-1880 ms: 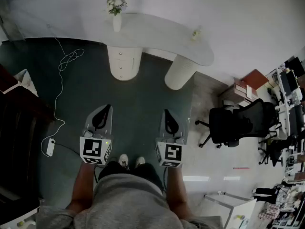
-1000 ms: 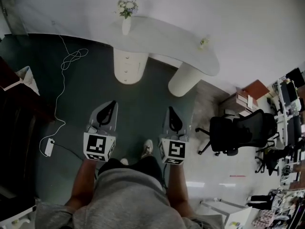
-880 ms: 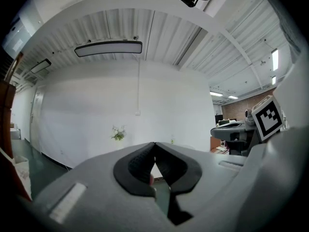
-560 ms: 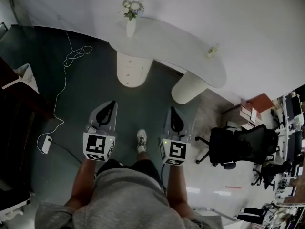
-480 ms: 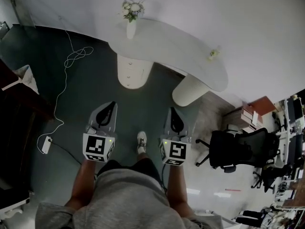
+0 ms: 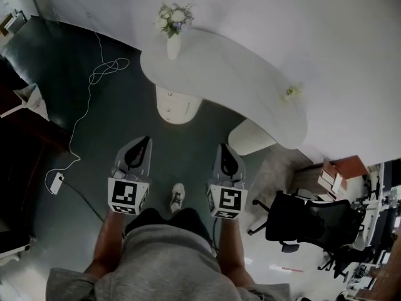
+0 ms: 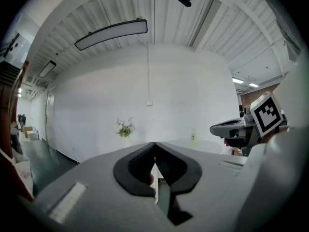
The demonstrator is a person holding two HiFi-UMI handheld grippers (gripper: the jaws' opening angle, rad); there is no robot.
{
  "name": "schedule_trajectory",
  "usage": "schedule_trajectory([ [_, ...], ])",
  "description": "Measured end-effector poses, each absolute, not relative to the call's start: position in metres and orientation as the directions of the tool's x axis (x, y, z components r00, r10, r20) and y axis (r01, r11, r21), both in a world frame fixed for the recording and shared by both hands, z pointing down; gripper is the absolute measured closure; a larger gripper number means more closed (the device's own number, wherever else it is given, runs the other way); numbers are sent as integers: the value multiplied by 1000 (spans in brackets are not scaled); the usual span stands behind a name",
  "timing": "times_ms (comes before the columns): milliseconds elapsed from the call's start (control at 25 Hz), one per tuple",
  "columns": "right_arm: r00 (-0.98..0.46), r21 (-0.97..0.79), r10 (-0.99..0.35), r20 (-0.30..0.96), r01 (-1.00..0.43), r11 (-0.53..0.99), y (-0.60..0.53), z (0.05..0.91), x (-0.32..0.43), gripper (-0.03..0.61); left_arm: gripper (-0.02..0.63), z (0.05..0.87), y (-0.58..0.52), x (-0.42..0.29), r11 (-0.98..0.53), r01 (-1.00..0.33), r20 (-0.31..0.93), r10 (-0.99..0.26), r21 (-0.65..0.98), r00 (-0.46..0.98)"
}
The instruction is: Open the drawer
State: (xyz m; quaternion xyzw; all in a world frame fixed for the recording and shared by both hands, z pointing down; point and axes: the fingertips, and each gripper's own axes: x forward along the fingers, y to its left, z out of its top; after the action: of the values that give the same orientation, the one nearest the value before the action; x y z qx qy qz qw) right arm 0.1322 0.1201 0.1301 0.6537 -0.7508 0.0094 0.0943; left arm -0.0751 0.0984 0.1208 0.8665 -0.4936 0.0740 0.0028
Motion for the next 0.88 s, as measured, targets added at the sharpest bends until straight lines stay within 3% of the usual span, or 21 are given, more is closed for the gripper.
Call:
schedule_trajectory([
  [520, -286, 77, -940, 188, -949, 304, 22, 161, 152, 574, 603, 142, 20, -40, -405, -911, 162, -907, -77, 389],
  [880, -322, 24, -920, 223, -942, 335, -34, 208, 136, 574, 603, 182, -30, -41, -391, -919, 199, -905, -47, 375],
])
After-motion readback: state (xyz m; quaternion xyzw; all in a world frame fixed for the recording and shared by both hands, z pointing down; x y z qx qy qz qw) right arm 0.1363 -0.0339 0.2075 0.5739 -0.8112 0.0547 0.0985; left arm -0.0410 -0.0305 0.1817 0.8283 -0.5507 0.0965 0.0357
